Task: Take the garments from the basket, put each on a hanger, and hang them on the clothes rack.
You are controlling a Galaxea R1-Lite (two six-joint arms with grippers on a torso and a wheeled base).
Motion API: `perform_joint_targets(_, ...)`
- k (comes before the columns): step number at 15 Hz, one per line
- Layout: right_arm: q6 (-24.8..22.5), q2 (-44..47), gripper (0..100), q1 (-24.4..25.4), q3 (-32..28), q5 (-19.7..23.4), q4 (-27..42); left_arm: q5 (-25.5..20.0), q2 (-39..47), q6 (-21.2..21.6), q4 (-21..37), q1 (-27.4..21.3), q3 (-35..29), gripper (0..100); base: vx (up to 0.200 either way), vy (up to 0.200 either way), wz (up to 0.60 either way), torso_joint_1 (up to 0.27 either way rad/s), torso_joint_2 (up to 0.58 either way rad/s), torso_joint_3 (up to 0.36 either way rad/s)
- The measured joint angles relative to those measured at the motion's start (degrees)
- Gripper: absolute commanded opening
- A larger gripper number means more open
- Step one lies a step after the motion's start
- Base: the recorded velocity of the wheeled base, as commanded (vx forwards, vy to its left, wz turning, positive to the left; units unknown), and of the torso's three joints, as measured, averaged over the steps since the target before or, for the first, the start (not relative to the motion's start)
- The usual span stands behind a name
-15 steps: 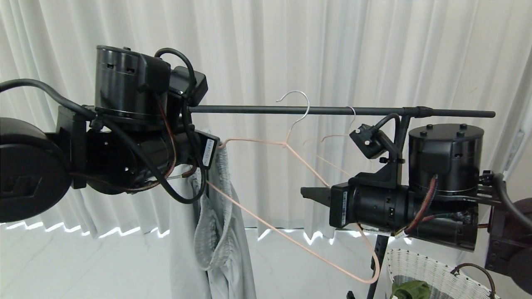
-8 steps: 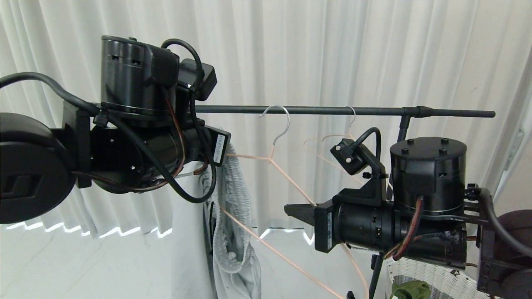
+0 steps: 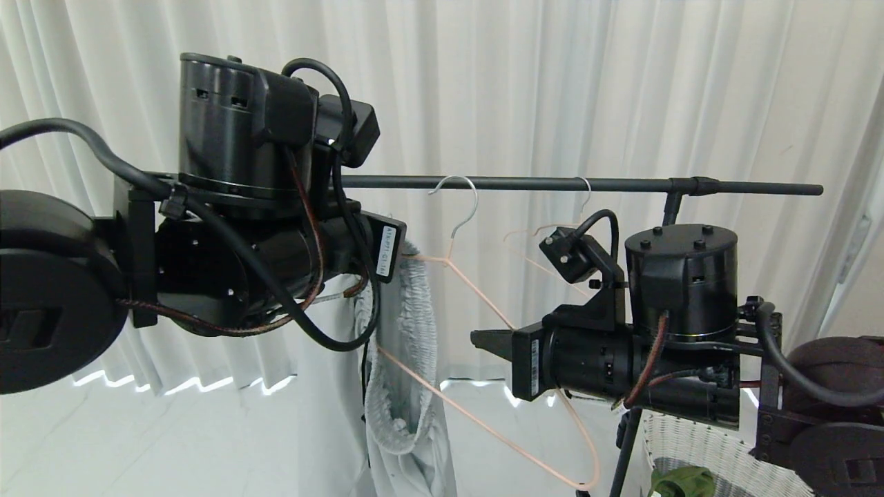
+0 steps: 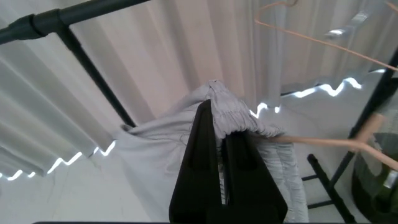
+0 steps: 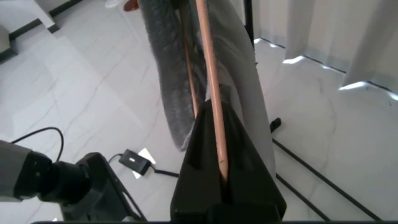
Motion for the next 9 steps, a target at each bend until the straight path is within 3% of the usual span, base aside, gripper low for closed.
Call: perform_joint_targets(9, -0.5, 1.0, 0, -0.5, -0.9, 0.0, -0.4, -1.8, 0.4, -0.6, -0.4, -4.0, -1.8, 0, 0.0, 0.0, 0.0, 0.0, 0.0, 0.0)
